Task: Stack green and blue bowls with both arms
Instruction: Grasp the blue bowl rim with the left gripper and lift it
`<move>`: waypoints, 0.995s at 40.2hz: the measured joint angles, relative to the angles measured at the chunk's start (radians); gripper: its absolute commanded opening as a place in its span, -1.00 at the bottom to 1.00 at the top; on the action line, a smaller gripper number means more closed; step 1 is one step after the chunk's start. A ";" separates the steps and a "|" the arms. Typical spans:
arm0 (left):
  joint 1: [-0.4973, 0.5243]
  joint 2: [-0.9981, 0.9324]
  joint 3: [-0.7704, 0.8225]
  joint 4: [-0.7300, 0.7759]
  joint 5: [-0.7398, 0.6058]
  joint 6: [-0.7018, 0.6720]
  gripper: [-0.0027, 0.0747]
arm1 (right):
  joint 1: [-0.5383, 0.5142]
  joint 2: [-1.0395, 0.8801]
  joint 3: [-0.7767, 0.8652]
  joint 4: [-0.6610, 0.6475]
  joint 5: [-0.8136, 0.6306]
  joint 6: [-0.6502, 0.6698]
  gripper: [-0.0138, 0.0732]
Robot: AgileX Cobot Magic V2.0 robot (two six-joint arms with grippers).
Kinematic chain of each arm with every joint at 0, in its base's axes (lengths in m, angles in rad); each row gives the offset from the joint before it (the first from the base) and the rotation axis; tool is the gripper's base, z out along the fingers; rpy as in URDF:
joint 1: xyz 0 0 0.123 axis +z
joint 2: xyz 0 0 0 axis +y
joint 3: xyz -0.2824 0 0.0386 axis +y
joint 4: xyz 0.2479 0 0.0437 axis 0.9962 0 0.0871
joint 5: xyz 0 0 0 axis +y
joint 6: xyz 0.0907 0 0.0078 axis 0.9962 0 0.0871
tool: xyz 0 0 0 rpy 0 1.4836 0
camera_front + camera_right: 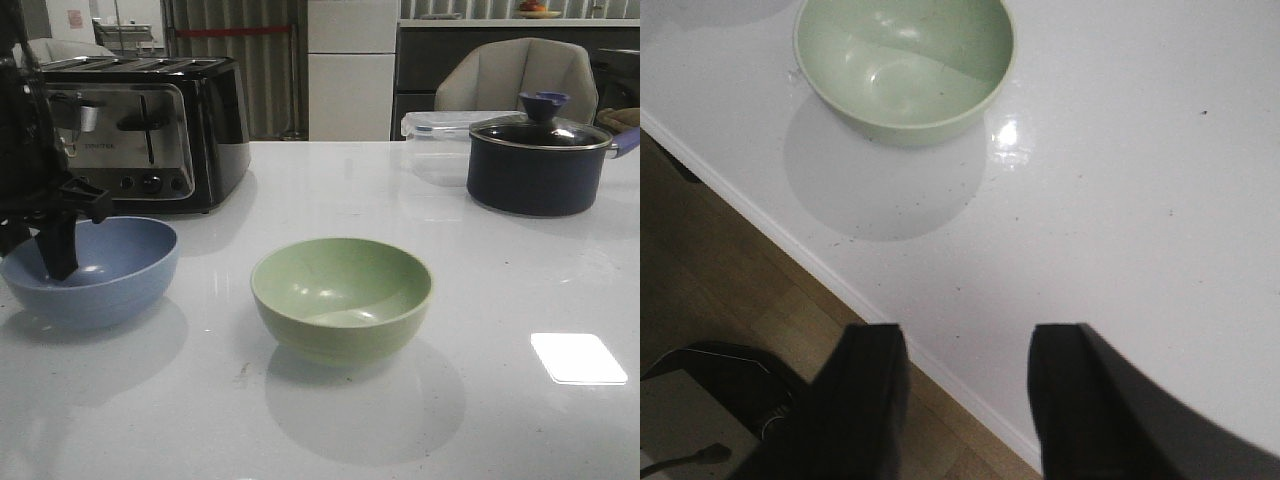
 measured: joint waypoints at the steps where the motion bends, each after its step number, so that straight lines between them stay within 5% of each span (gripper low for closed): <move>1: 0.000 0.000 0.000 0.001 0.000 0.000 -0.41 | 0.000 0.000 0.000 0.000 0.000 0.000 0.26; 12: 0.000 -0.002 -0.006 -0.007 0.000 -0.006 -0.68 | 0.000 0.000 0.000 0.000 0.000 0.000 0.26; 40: 0.000 -0.126 -0.042 -0.009 0.164 0.018 -0.68 | 0.000 0.000 0.000 0.000 0.000 0.000 0.26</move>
